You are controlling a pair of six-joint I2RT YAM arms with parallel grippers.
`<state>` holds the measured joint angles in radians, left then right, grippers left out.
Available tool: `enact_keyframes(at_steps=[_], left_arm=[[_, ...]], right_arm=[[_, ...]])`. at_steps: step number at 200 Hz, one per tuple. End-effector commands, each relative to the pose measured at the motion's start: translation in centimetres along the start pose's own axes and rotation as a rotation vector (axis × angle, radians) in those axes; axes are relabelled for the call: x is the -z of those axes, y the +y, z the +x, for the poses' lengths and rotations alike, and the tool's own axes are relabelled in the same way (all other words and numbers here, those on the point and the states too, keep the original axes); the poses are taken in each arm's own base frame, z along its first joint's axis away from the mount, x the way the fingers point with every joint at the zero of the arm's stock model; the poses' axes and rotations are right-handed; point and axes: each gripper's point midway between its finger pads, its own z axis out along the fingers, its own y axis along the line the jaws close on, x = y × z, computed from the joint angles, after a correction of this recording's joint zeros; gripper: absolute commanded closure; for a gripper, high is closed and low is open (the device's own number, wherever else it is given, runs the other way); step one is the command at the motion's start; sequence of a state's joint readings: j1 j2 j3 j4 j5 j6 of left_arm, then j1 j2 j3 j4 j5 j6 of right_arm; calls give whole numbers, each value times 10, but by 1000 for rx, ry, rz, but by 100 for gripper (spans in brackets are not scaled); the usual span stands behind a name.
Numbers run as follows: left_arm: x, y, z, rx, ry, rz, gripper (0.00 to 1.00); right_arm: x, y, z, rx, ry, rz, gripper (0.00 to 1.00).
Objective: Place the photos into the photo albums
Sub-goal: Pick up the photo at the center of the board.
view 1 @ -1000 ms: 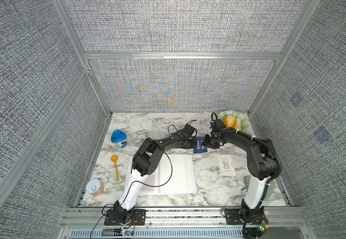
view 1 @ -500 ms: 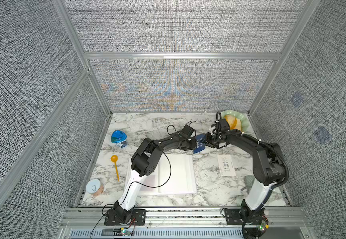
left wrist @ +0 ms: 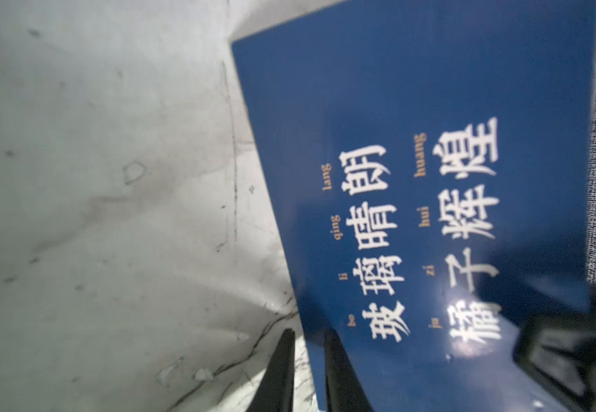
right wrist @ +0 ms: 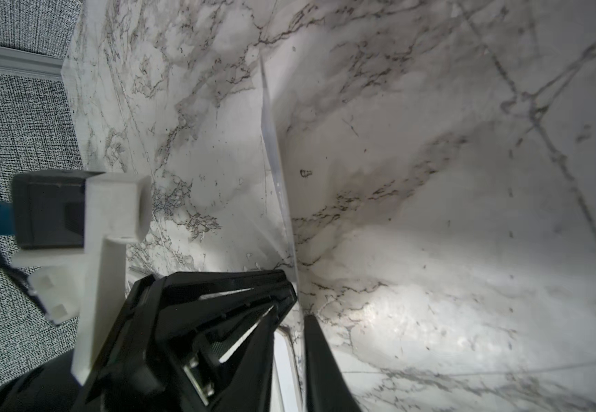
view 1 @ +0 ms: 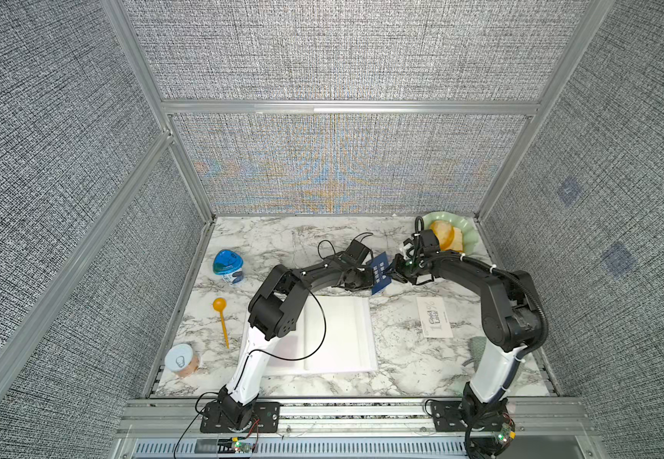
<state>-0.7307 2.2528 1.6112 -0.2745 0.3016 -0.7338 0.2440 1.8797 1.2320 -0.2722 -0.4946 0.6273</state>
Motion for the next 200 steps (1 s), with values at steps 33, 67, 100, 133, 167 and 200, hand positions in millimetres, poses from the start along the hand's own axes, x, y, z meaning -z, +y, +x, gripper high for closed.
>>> enact_keyframes(at_steps=[33,67,100,133,167,200], left_arm=[[2,1,6,6,20,1,80],[8,-3,2,-6,8,10,80],[21,-7,-6,-17,-13,18,79],[50,-7,-23,-34,-68,18,75],[91,-8,-40,-67,-136,45,62],[121,-14,-40,-157,-164,88,42]], right_arm=[[-9,0,-2,4,6,-1,93],[-7,-1,-2,11,-1,7,100],[4,0,-5,31,-24,28,100],[22,3,-5,55,-48,44,100],[40,10,-1,79,-65,34,100],[59,20,9,145,-84,2,100]])
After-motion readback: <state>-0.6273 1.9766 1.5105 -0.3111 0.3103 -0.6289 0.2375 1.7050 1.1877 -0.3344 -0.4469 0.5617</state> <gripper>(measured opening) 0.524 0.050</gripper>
